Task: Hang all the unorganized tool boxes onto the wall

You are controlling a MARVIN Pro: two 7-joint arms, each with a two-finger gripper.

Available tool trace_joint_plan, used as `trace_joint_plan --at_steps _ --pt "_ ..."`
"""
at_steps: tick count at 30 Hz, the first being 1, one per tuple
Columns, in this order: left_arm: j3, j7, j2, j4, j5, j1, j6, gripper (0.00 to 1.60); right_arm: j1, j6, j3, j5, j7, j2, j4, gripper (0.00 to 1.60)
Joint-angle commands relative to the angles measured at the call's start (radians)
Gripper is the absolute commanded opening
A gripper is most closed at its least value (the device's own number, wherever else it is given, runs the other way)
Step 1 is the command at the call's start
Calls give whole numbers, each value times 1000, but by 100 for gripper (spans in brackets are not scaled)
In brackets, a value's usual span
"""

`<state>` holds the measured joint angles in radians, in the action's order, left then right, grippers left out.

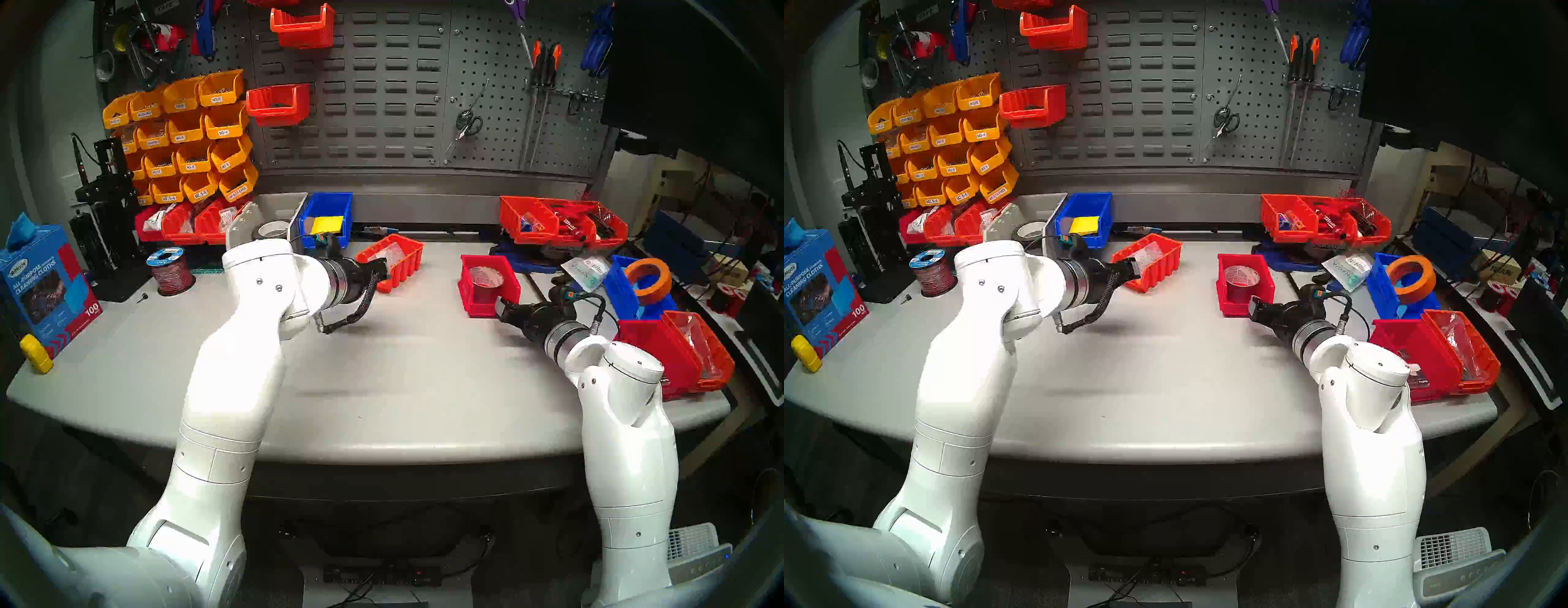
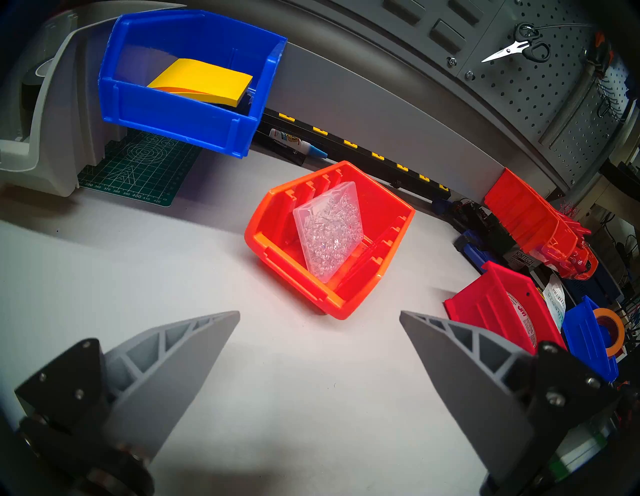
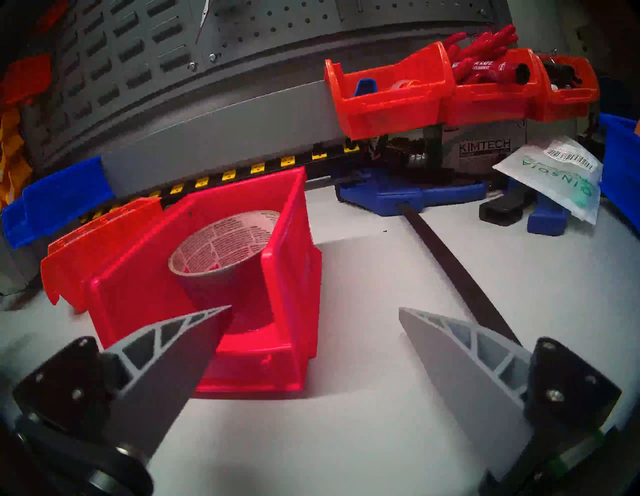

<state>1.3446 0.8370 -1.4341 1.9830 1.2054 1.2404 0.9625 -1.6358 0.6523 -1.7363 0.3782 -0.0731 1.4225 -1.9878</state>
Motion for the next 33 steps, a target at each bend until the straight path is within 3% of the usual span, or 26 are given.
trace_joint_plan --at_steps 1,33 --pt "0 -1 0 9 -1 -10 -3 160 34 -11 4 -1 5 4 6 160" --pt "0 -1 0 9 -1 -10 -3 160 110 -29 -13 76 -25 11 98 160"
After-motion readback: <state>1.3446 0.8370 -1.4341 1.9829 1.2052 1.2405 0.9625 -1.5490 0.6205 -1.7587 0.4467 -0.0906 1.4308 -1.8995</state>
